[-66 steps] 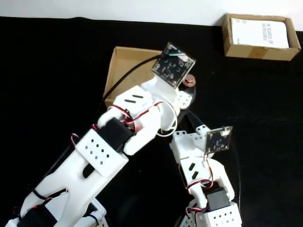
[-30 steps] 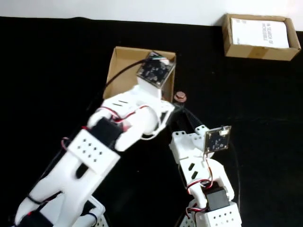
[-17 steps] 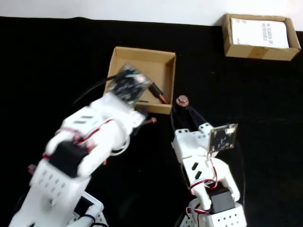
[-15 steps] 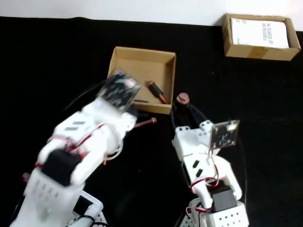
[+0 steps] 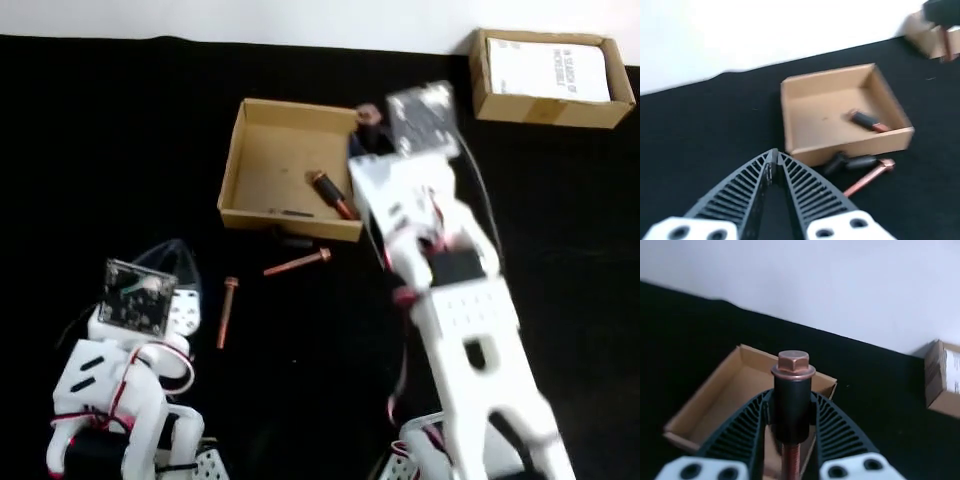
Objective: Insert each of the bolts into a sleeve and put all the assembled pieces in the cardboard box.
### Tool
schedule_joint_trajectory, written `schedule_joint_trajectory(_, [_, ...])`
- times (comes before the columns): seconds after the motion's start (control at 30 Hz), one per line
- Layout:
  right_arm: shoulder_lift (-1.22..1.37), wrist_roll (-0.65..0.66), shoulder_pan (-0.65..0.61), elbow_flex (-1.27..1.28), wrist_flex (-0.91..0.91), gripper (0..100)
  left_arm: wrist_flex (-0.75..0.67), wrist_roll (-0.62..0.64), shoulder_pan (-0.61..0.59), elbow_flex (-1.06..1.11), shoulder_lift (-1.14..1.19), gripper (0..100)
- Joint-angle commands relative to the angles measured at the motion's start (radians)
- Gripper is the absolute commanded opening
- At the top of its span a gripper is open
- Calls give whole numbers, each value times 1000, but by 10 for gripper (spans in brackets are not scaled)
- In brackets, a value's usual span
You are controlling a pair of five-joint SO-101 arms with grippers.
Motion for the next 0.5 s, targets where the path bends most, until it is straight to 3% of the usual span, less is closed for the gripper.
schedule_joint_trajectory(0.0, [202,130,-10,-228,1,6,6,3,-131,18,-18,8])
schedule_joint_trajectory(0.2, [481,381,-47,-452,1,6,6,46,-259,171,-31,8])
schedule_joint_trajectory(0.47, [797,583,-101,-636,1,6,3,491,-341,395,-31,8])
